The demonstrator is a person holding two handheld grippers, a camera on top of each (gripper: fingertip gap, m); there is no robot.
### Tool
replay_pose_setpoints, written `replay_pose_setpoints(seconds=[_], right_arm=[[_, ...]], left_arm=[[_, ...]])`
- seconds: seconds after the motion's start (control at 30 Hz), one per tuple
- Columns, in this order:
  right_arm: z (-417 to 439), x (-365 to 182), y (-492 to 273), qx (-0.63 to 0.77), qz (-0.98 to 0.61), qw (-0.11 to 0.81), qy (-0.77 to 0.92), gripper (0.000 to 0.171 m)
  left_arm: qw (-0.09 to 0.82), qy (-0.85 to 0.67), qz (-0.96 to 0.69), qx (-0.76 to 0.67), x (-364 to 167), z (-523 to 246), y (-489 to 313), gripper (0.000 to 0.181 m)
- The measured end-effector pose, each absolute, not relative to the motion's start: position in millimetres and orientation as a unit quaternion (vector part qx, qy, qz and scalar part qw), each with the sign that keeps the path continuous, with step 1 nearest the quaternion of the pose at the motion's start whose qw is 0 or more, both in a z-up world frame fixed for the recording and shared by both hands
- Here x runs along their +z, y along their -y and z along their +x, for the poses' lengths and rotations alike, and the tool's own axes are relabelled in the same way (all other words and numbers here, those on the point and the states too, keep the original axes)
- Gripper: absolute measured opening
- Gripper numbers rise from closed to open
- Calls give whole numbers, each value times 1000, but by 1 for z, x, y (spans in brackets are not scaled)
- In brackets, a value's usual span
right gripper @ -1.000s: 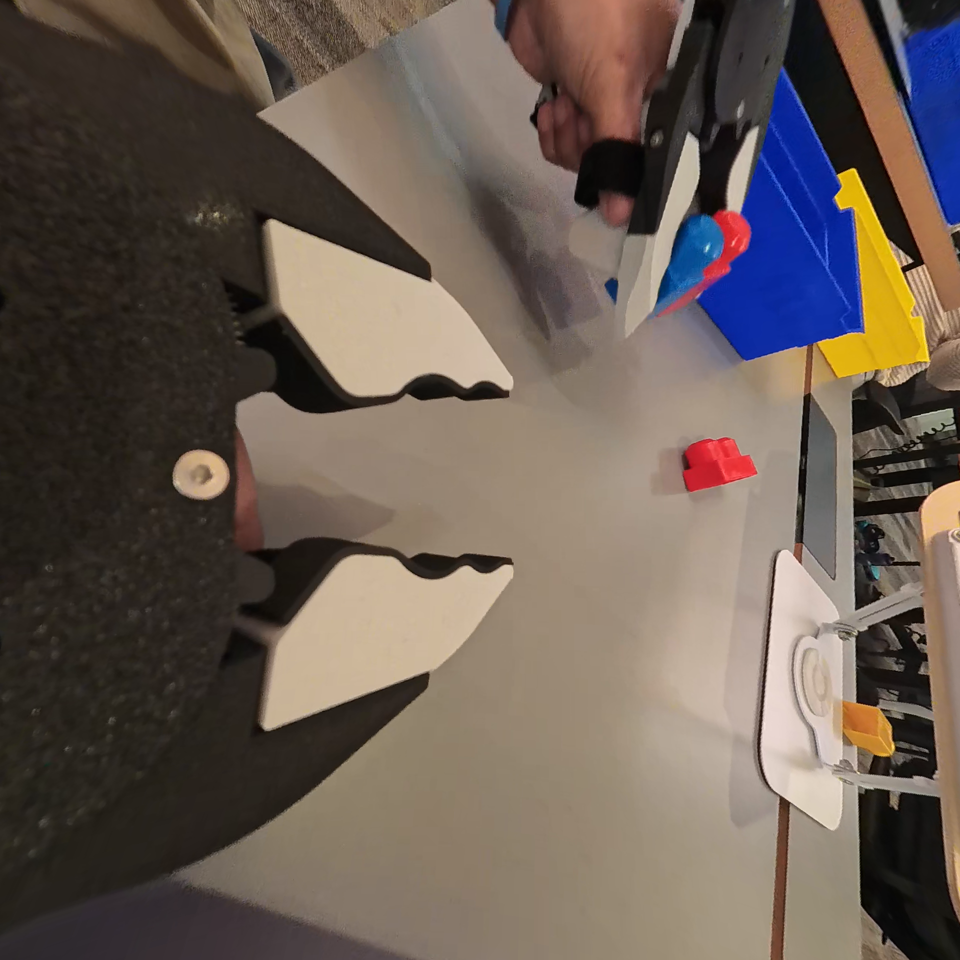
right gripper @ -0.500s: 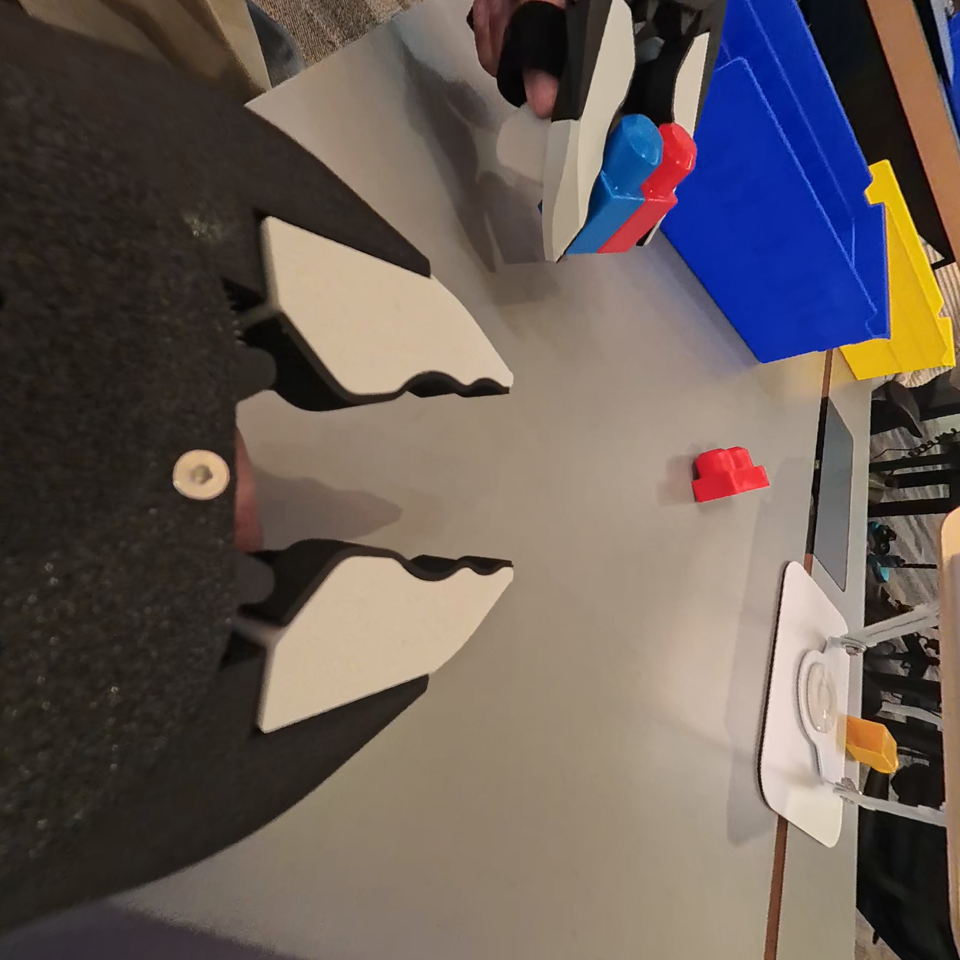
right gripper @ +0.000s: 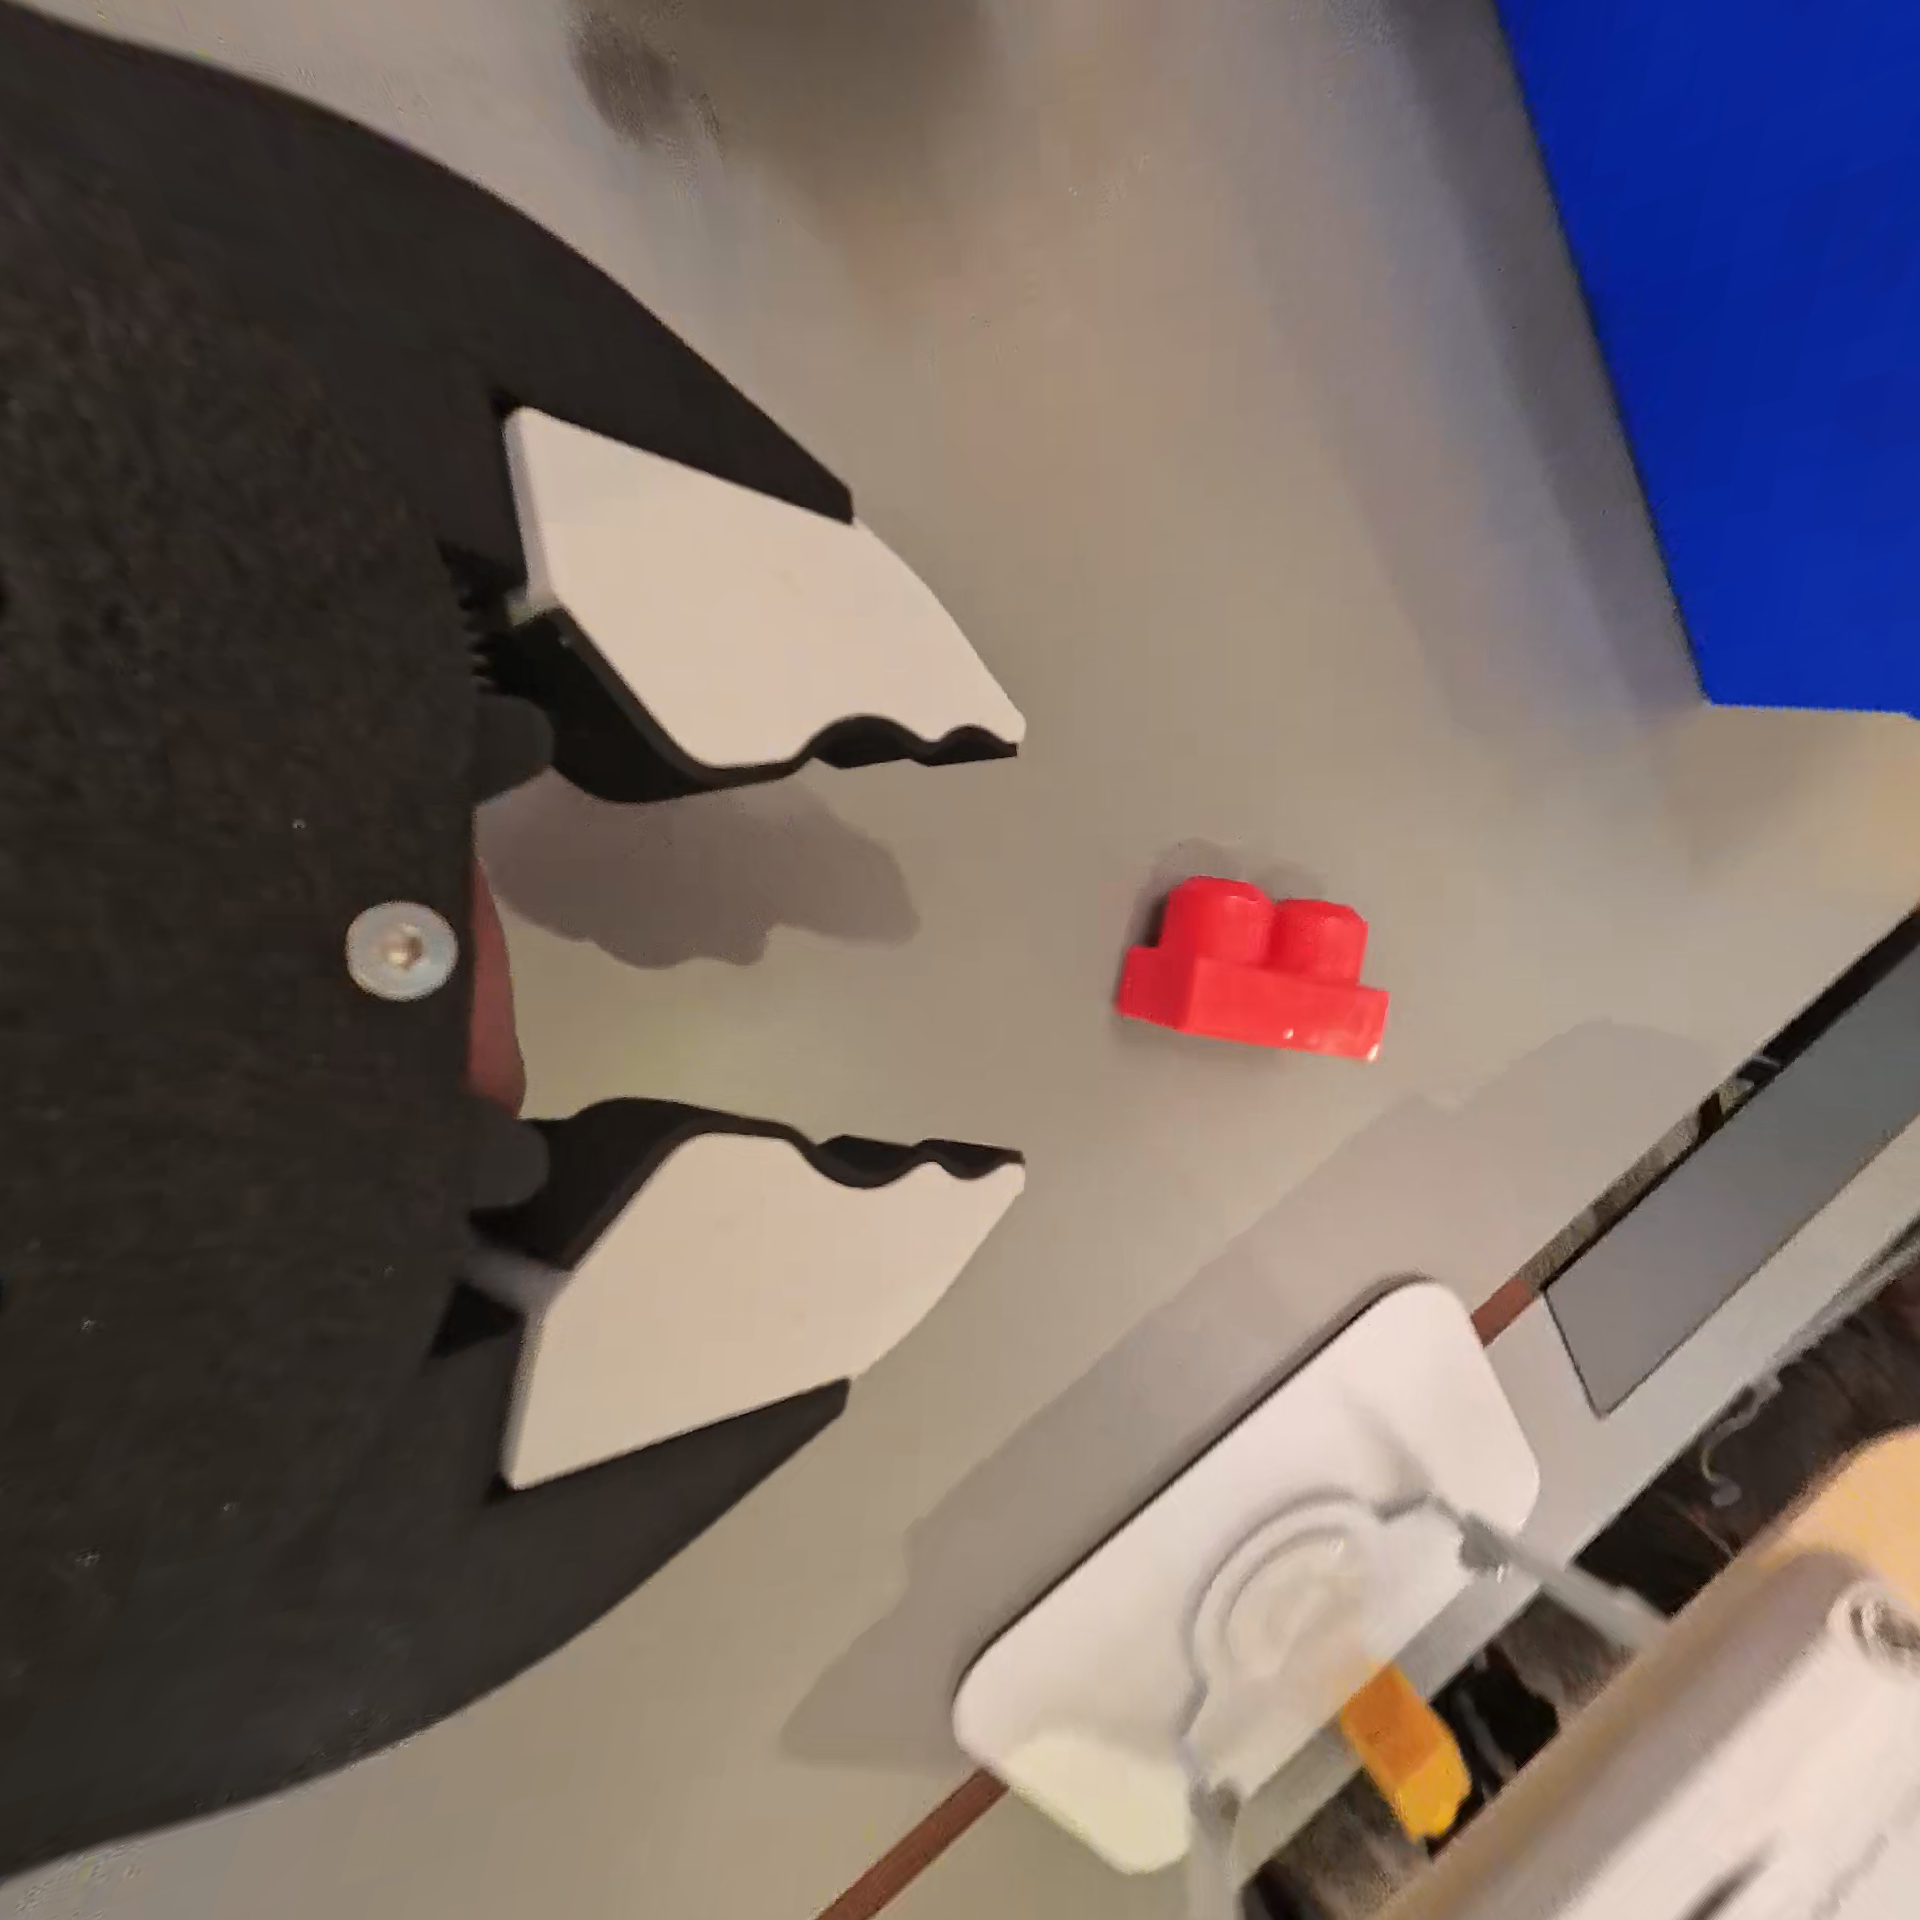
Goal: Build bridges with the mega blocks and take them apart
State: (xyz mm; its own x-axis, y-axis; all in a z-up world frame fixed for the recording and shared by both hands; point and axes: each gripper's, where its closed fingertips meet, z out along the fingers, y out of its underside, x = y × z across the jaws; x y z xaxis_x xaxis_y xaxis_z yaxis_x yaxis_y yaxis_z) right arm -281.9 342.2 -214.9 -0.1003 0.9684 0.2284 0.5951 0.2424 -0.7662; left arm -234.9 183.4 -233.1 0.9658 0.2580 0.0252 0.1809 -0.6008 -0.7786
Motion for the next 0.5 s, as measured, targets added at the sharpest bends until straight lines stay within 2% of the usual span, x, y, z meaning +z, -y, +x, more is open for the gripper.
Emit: replay_pose_setpoints(seconds=[0.2, 0.37, 0.43, 0.5], right_arm=[[-339, -242, -344, 196, -543, 347, 739, 67], [-352, -256, -344, 173, -554, 327, 746, 57], [-353, -261, -347, 166, -560, 322, 745, 48], [-354, -262, -349, 166, -561, 325, 743, 46]], left_arm=[[434, 124, -891, 42, -233, -235, -176, 89], [440, 122, -889, 36, -231, -234, -172, 90], [439, 122, -890, 35, -231, -234, -171, 90], [441, 123, -889, 31, -231, -234, -171, 90]])
